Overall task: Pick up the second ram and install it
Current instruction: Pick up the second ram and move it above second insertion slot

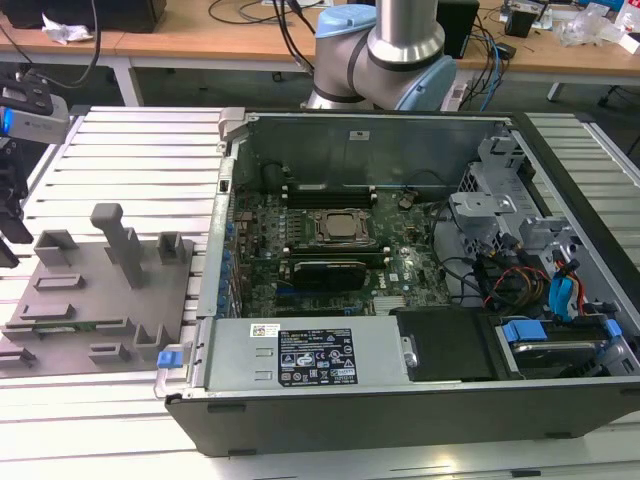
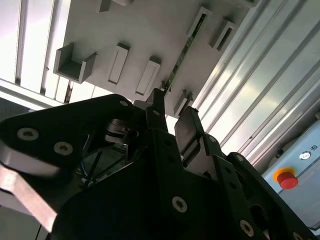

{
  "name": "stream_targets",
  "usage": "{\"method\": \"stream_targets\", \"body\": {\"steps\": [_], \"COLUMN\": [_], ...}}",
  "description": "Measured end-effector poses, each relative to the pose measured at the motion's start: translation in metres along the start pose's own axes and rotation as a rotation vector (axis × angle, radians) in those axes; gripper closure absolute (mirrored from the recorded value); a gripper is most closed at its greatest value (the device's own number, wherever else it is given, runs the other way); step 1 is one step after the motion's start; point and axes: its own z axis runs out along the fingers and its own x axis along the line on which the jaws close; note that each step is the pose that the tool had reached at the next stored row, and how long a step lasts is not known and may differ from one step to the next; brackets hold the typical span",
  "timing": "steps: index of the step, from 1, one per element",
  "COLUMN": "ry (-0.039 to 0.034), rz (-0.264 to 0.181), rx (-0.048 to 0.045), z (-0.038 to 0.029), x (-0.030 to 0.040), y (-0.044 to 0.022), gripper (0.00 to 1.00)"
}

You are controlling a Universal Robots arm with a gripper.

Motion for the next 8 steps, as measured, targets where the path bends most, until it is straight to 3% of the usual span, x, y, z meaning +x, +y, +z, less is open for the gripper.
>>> {"method": "stream_targets", "body": {"steps": [8], "ry": [0.0000], "rz": [-0.001], "rx": [0.0000], "z": [0.0065], "x": [0.0001], "y": [-0.0003], "gripper": [0.64]}}
